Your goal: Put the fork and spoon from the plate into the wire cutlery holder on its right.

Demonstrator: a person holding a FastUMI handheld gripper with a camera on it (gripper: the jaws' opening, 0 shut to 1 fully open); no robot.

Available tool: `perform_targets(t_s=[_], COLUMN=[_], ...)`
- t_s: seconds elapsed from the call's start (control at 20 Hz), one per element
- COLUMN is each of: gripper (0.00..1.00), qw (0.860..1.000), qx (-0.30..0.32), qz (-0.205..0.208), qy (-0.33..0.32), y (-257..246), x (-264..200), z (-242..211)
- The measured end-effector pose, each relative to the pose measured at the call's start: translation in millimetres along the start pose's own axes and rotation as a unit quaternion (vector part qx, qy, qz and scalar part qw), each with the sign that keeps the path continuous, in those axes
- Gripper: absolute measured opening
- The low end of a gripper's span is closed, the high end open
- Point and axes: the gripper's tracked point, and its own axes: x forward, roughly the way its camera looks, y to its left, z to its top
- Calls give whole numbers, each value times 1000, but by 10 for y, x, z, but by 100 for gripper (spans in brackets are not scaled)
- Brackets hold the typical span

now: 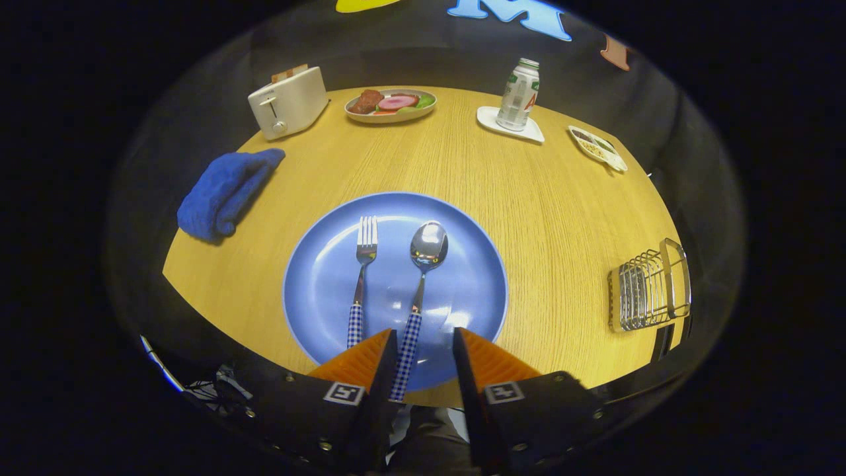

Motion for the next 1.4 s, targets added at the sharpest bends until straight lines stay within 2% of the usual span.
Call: perform_targets(t_s=[0.05, 0.25, 0.3, 0.4, 0.55, 0.6, 0.75, 0.9, 1.05, 1.3, 1.4], gripper=[46, 46, 47, 11, 11, 1, 1, 1, 1, 1, 1], qw=[1000, 998, 997, 995, 995, 994, 993, 992, 992, 993, 994], qx=[-6, -12, -16, -20, -32, -46, -60, -51, -52, 15, 33], qz=[-2, -4, -2, 3, 11, 10, 15, 41, 41, 59, 50], qy=[15, 67, 76, 93, 98, 99, 100, 107, 106, 99, 95], y=[-6, 1, -2, 13, -12, -43, -143, -299, -591, -997, -1252], x=[12, 88, 246, 191, 129, 120, 41, -168, -411, -847, -1012], z=[-40, -142, -133, -128, -71, -49, -1, 77, 123, 161, 138])
